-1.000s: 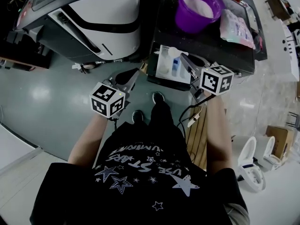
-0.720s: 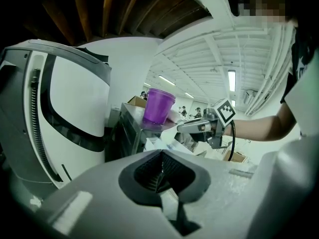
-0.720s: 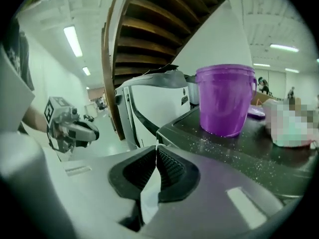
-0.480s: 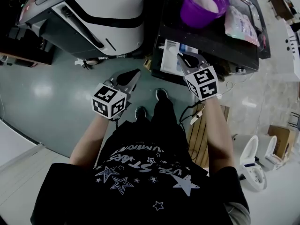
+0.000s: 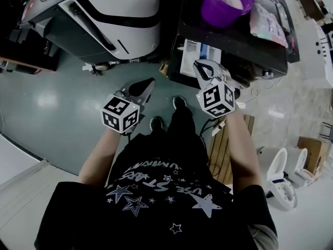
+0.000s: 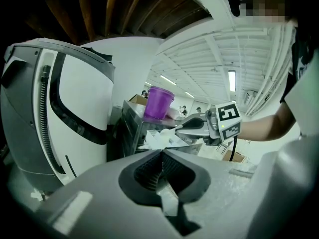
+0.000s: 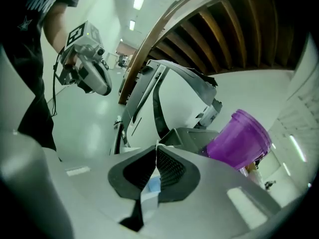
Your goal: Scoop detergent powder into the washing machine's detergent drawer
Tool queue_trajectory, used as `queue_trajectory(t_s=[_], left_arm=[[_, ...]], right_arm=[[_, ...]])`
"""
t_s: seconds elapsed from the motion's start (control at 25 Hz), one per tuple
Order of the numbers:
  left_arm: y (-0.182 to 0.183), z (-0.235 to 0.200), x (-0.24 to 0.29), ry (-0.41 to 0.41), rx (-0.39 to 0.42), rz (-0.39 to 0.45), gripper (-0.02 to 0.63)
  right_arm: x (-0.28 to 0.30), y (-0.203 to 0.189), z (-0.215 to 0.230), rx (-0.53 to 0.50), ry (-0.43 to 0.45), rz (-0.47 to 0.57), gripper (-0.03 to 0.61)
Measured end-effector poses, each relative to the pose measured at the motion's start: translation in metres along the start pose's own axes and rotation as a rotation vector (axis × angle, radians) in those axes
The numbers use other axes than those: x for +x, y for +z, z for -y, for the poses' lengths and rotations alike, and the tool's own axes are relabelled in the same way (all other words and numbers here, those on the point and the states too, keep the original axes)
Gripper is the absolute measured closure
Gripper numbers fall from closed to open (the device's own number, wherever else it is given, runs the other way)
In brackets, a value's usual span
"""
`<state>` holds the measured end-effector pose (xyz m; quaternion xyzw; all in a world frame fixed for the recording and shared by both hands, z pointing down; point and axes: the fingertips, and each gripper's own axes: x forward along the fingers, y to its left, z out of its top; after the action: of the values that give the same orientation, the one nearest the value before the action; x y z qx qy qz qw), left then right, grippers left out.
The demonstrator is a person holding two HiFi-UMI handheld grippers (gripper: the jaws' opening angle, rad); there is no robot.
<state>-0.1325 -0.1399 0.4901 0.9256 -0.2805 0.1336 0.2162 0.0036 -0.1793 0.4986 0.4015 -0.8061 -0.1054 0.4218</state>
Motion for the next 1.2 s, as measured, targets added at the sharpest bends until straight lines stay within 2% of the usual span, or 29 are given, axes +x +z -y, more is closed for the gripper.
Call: queue_trajectory(t_s=[0.16, 0.4, 0.88, 1.04, 1.12, 1.2], left_arm=[[-0.005, 0.0, -0.004, 0.003, -0.005, 0.004, 0.612], [-0.01, 0.002, -0.006, 0.009, -0.008, 0.007, 0.612], [-0.008, 0.011, -0.011, 0.011, -0.001, 0.027, 0.612], [-0.003, 0.013, -0.013, 0.009, 0.008, 0.04, 0.612], [0.0, 0.016, -0.014, 0.003, 0.019, 0.047, 0.612], [0.007, 0.02, -0.014, -0.007, 0.039, 0.057, 0.612]], right_arm=[[-0.004, 0.003, -0.004, -0.131, -0.052, -0.011, 0.545], [-0.008, 0.001, -0.01, -0.258, -0.077, -0.033, 0.545], [-0.02, 0.002, -0.009, -0.223, -0.099, -0.019, 0.545], [-0.027, 0.007, -0.004, -0.142, -0.115, 0.005, 0.545], [-0.035, 0.012, 0.002, -0.013, -0.123, 0.045, 0.545], [-0.047, 0.017, 0.014, 0.179, -0.13, 0.108, 0.545]])
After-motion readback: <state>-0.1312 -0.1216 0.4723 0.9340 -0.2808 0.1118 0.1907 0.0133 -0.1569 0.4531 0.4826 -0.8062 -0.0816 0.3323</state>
